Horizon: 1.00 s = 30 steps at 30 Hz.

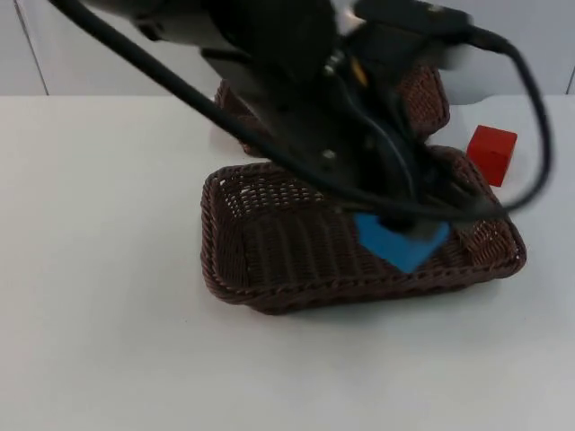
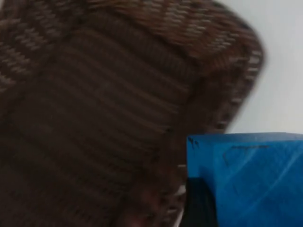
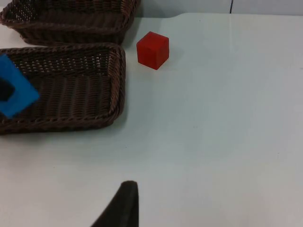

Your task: Pick up one cube with the left hand and place it into the upper basket. Pick up one cube with the right hand and place it into the lower basket.

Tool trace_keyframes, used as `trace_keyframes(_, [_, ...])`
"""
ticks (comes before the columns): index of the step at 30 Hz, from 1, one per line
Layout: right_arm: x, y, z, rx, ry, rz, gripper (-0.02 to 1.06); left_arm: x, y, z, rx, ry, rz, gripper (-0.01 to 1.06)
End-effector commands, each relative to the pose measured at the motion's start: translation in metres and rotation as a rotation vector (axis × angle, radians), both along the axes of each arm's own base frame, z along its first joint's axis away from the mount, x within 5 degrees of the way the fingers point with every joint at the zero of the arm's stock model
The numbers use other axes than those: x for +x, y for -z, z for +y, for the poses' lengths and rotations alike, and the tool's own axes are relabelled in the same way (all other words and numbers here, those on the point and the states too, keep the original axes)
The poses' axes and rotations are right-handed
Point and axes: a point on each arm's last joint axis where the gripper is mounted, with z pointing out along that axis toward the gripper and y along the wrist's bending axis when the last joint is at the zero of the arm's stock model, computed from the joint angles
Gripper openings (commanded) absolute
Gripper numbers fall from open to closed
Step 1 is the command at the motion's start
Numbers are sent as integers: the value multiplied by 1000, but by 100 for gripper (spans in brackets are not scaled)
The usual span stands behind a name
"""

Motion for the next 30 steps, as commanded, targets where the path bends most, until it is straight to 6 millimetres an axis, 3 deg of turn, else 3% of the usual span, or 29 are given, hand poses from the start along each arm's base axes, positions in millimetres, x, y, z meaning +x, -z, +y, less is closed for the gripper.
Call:
trace_keyframes(1, [0,1,0,0,6,-1,105,14,-11,7,-45,-53,-27,0])
trace_keyframes(8, [0,1,0,0,6,-1,105,50,-33,23,-79,-116,-102,0])
trace_keyframes(11, [0,1,0,0,6,-1,105,78,-38,27,-84,-146,-123,0])
trace_keyframes(17, [0,1,0,0,6,-1,105,122,-28,26,-84,-190,-117,0])
trace_keyframes(18, [0,1,0,0,6,-1,105,122,-28,26,-84,-190,-117,0])
trace_keyframes(22, [0,1,0,-2,7,-1,105,157,-18,21,-94,-212,-103,0])
trace_keyframes(23, [0,1,0,-2,7,-1,105,157,-18,21,-94,-212,-103,0])
trace_keyframes(27, [0,1,0,-2,7,-1,105,195,-12,27,-150,-272,-129,0])
trace_keyframes(30, [0,1,0,-2,7,-1,105,212,-6,33,-191,-314,-120,0])
